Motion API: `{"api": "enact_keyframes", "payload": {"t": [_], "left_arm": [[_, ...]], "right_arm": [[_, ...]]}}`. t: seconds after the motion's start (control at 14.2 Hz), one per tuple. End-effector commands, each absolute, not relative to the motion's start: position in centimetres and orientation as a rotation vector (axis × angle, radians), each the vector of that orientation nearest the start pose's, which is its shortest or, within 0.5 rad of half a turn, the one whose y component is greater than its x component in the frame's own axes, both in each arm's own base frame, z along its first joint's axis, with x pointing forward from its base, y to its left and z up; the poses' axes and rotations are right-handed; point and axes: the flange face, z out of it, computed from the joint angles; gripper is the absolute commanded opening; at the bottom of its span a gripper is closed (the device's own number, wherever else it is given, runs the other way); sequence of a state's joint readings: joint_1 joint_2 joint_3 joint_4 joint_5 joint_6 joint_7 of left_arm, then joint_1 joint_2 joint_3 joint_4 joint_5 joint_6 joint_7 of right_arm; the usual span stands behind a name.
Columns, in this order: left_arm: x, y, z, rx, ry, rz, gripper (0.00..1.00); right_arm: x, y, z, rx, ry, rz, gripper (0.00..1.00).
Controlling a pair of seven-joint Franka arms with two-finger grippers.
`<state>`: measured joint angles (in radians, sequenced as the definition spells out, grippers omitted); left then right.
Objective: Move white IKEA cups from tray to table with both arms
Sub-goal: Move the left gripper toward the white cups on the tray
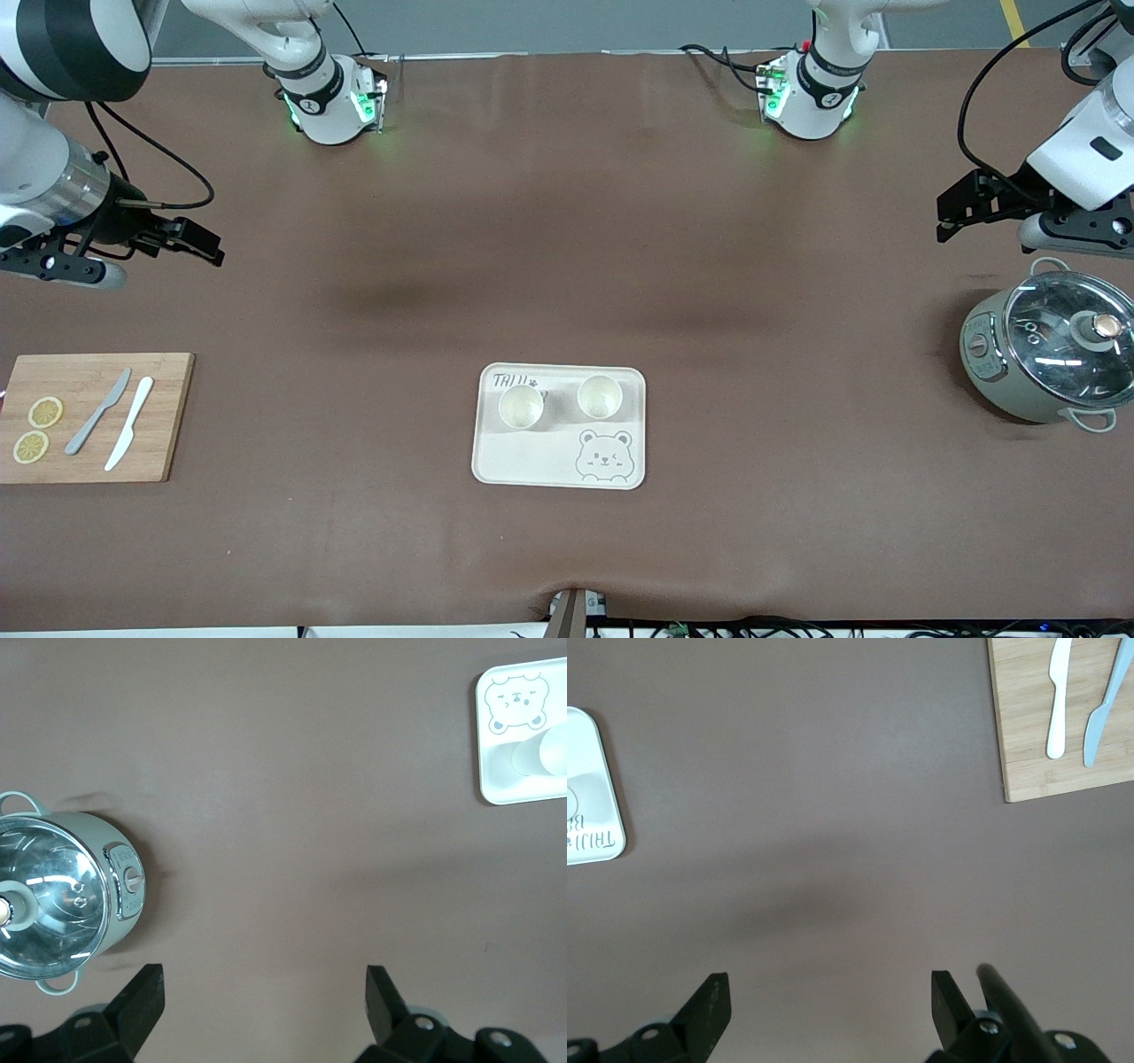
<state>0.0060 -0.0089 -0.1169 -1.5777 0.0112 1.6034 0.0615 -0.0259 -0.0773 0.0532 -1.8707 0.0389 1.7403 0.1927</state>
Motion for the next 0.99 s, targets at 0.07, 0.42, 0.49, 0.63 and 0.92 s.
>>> {"api": "enact_keyframes", "payload": {"t": [0.07,0.42,0.49,0.63,0.92], "left_arm": [[55.4,-6.1,63.0,-3.107,0.292,-0.034,1.0],[56.0,-8.0,61.6,-3.1,0.318,0.0,1.0],[56.3,-8.2,61.3,-3.107,0.288,0.005,1.0],[57.5,-10.5,59.9,-3.11,0.28,0.034,1.0],[59.0,-17.3,57.6,-3.122,0.227,0.052,1.0]], "right_arm": [[52.3,1.9,54.2,-3.118,0.276,0.08,1.0],[52.4,1.9,54.2,-3.118,0.276,0.08,1.0],[52.4,1.9,54.2,-3.118,0.276,0.08,1.0],[52.4,1.9,54.2,-3.118,0.276,0.08,1.0],[52.4,1.9,54.1,-3.118,0.276,0.082,1.0]]}}
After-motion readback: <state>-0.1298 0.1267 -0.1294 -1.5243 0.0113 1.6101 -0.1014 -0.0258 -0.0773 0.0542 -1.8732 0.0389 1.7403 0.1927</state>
